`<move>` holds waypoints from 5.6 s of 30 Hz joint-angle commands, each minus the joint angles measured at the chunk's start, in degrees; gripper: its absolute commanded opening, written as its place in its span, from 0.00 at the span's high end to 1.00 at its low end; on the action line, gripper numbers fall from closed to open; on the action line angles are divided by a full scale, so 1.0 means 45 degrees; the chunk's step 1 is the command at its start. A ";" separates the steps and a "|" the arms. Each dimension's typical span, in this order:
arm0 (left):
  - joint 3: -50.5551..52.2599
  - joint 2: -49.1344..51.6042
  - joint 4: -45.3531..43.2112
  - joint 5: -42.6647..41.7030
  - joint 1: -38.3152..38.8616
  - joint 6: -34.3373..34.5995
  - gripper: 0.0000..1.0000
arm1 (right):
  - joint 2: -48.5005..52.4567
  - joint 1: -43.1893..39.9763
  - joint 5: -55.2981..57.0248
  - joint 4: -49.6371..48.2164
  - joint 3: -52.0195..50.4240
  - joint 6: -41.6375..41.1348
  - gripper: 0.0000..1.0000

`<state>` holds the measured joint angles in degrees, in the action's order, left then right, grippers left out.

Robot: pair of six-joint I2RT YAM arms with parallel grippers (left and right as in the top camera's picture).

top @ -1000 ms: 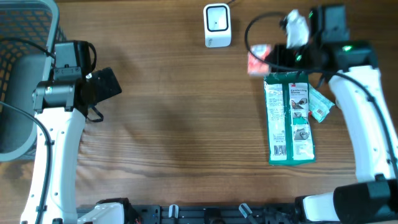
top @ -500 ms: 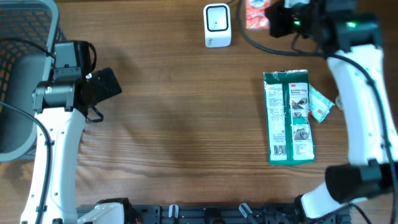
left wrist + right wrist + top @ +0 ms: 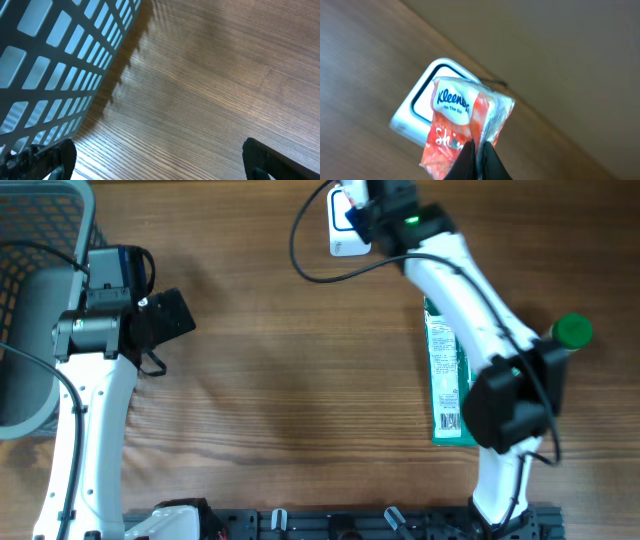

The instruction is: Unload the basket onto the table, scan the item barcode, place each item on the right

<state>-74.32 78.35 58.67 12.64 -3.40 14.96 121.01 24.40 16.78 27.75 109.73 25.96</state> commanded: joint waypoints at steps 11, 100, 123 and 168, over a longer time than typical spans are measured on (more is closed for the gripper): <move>-0.0175 -0.0146 -0.0039 0.0199 -0.0058 0.0112 0.00 | 0.2987 0.0243 0.4367 -0.3803 0.0092 0.3065 0.96; -0.0175 -0.0146 -0.0039 0.0199 -0.0058 0.0112 0.00 | -0.3104 -0.1928 -0.4692 0.3730 -0.3968 -0.5192 0.00; -0.0175 -0.0146 -0.0039 0.0199 -0.0058 0.0112 0.00 | -0.7485 -0.1977 -0.4653 0.3211 -0.3993 -0.5105 0.00; -0.0175 -0.0146 -0.0039 0.0199 -0.0058 0.0117 0.00 | -2.6845 -0.3429 -0.4070 -1.0540 -2.1677 -0.5489 0.00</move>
<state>-74.32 78.30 58.65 12.64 -3.40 14.98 1.15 9.26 -1.06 -17.15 17.47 1.91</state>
